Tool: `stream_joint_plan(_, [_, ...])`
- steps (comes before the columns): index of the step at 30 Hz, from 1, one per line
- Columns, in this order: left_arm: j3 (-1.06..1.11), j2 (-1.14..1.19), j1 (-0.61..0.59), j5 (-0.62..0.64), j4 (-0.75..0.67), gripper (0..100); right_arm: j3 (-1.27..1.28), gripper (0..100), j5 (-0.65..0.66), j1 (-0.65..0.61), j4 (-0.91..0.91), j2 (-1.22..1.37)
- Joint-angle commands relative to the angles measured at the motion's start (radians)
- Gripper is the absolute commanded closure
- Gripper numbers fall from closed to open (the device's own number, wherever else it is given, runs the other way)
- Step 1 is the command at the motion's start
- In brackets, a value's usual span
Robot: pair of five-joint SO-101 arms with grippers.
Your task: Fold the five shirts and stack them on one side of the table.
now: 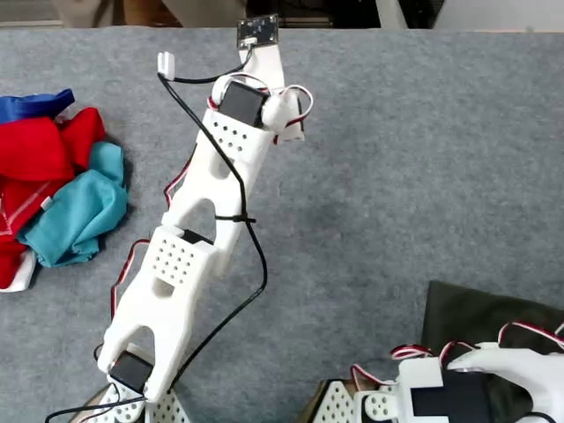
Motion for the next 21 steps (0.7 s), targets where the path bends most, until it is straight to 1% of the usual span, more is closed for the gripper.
stream_joint_plan(1, [-0.008,-0.067,-0.009,-0.008,0.011,97,0.033,68.5,-0.003,0.008,-0.084,0.016])
stream_joint_plan(4, [-0.008,-0.067,-0.009,-0.008,0.011,97,0.041,68.5,-0.035,0.008,-0.123,0.054])
stream_joint_plan(6, [-0.008,-0.067,-0.009,-0.008,0.011,97,0.036,70.5,-0.055,0.008,-0.137,0.064])
stream_joint_plan(8, [-0.008,-0.067,-0.009,-0.008,0.011,97,0.021,77.0,-0.061,0.008,-0.143,0.07])
stream_joint_plan(13, [-0.008,-0.067,-0.009,-0.008,0.011,97,-0.012,99.2,-0.055,0.007,-0.143,0.07])
stream_joint_plan(16, [-0.008,-0.067,-0.009,-0.008,0.011,97,-0.016,97.2,-0.055,0.008,-0.143,0.068])
stream_joint_plan(21, [-0.008,-0.067,-0.009,-0.008,0.011,97,-0.068,97.3,-0.06,0.024,-0.129,0.062])
